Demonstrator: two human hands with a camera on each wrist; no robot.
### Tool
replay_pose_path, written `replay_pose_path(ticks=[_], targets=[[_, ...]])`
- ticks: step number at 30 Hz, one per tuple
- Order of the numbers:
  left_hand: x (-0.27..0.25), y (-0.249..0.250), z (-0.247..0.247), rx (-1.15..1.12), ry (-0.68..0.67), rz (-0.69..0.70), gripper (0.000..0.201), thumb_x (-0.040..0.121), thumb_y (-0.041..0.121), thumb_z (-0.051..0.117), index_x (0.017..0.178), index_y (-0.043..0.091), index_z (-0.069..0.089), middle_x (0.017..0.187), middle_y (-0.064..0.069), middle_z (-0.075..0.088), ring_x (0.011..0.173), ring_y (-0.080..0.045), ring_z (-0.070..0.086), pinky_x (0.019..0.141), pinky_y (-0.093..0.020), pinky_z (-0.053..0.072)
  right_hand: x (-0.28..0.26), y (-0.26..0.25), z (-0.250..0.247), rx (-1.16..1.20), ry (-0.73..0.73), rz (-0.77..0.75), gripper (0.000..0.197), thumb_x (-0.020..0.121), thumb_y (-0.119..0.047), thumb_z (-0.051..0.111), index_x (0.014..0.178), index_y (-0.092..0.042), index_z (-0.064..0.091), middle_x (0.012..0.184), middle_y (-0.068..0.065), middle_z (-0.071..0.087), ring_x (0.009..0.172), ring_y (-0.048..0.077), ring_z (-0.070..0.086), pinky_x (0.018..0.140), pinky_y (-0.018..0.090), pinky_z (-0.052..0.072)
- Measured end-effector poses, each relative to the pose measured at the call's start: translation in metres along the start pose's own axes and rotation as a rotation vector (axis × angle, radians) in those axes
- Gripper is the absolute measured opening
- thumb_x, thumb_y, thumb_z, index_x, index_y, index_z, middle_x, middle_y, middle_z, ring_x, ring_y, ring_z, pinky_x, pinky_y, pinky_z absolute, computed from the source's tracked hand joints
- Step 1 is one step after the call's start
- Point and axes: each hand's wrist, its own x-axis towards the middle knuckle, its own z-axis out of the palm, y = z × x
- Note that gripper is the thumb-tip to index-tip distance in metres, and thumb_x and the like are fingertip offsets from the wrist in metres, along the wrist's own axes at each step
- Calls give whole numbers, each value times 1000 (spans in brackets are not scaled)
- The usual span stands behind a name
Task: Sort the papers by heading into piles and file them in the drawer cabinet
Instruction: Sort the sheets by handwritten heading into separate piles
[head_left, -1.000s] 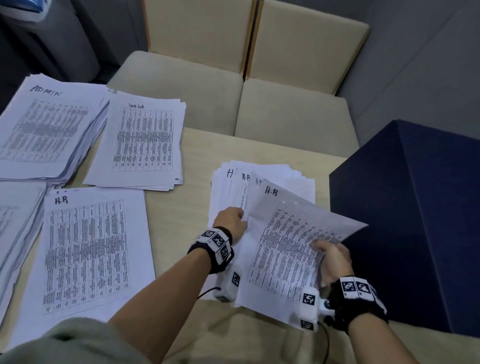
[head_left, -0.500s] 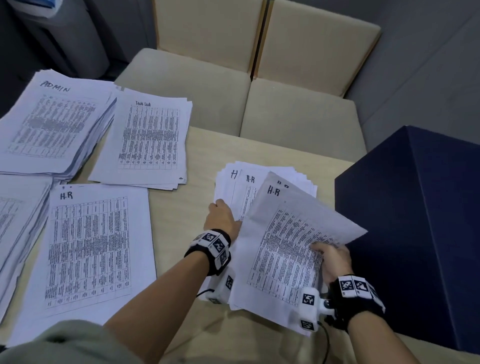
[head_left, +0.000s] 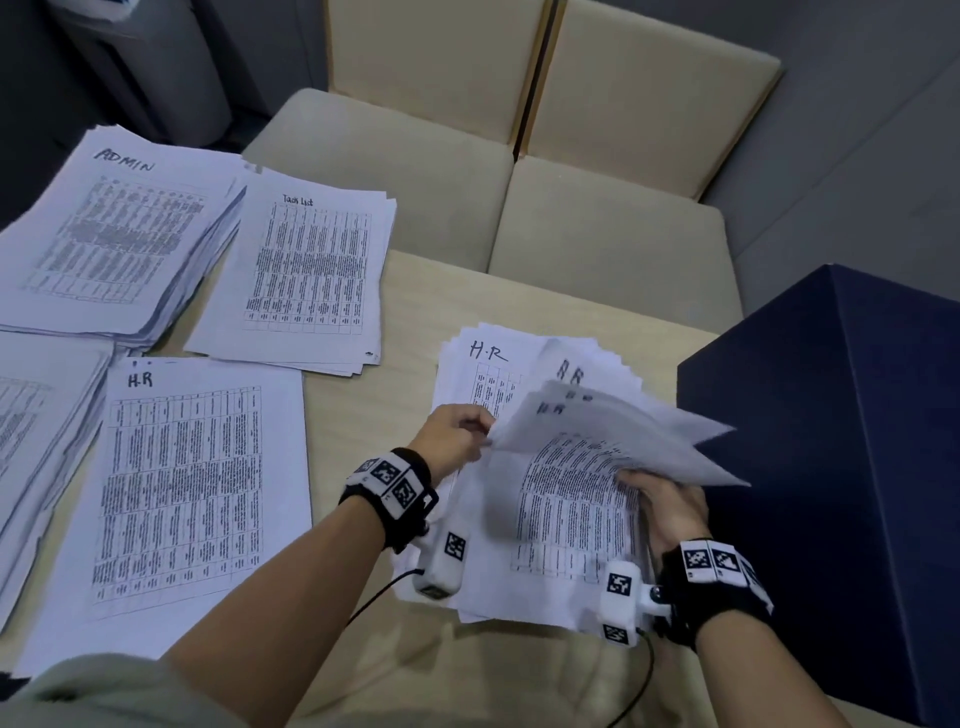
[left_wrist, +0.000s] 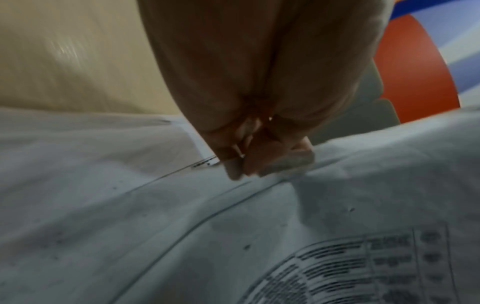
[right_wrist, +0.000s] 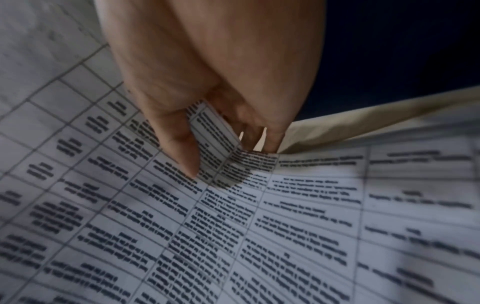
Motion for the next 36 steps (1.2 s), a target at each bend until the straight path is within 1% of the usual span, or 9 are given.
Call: replay_pose_path(ticks=[6, 10, 15, 21, 26, 28, 30, 33, 36], targets=[[14, -7, -7, 457, 524, -14, 24, 81, 14, 67, 99, 12, 52, 102, -6, 58, 93, -25, 57, 81, -33, 48, -9, -7, 4, 80, 23, 68, 42, 69, 17, 64, 110, 9, 60, 99, 21, 70, 83, 34, 70, 53, 29, 55], [12, -20, -12, 821, 440, -213, 69, 76, 52, 75, 117, 6, 45, 117, -11, 51, 107, -31, 55, 87, -41, 49, -7, -2, 4, 73, 44, 63, 66, 61, 9, 70, 123, -4, 53, 111, 15, 68, 100, 33, 67, 70, 38, 56], [7, -18, -26, 817, 483, -181, 49, 85, 39, 72, 114, 7, 49, 106, -13, 63, 95, -32, 61, 78, -38, 52, -4, 2, 4, 64, 45, 82, 85, 45, 0, 77, 127, 2, 53, 114, 18, 68, 104, 35, 67, 74, 38, 55], [-5, 1, -57, 704, 545, -7, 15, 86, 18, 70, 98, 14, 63, 88, -6, 68, 83, -28, 64, 68, -27, 48, -1, -1, 16, -9, -42, 86, 35, 66, 13, 70, 100, 6, 68, 93, 17, 73, 97, 40, 69, 63, 31, 53], [-11, 13, -45, 218, 201, 116, 31, 75, -19, 57, 74, 12, 55, 72, -1, 61, 64, -14, 54, 55, -20, 44, -6, -1, 22, 118, -278, 77, 44, 76, 9, 63, 119, 1, 67, 118, 18, 70, 112, 33, 65, 95, 39, 51], [-14, 16, -36, 148, -10, 32, 12, 73, -9, 63, 80, -1, 57, 79, -13, 66, 71, -20, 58, 61, -23, 50, -10, -2, 25, 176, -280, 70, 35, 74, 12, 63, 108, 6, 67, 103, 18, 73, 99, 32, 69, 78, 32, 57], [-9, 13, -29, 187, -148, -44, 36, 68, 9, 67, 100, -5, 60, 100, -18, 70, 88, -28, 66, 77, -37, 56, -13, -3, 27, 178, -246, 54, 36, 72, 15, 63, 108, 7, 65, 98, 18, 72, 94, 32, 69, 66, 27, 58], [-2, 8, -20, 333, 101, -52, 11, 84, 4, 57, 95, 8, 56, 100, -10, 65, 95, -31, 61, 78, -33, 51, -15, -4, 21, 178, -185, 45, 33, 75, 16, 61, 106, 6, 65, 94, 17, 72, 82, 29, 70, 58, 27, 57], [4, -4, -19, 545, 429, -86, 26, 84, 10, 62, 106, 6, 49, 110, -12, 57, 99, -31, 58, 80, -34, 47, -16, -7, 9, 175, -130, 23, 16, 79, 15, 53, 82, 3, 63, 65, 8, 71, 60, 21, 70, 48, 22, 53]])
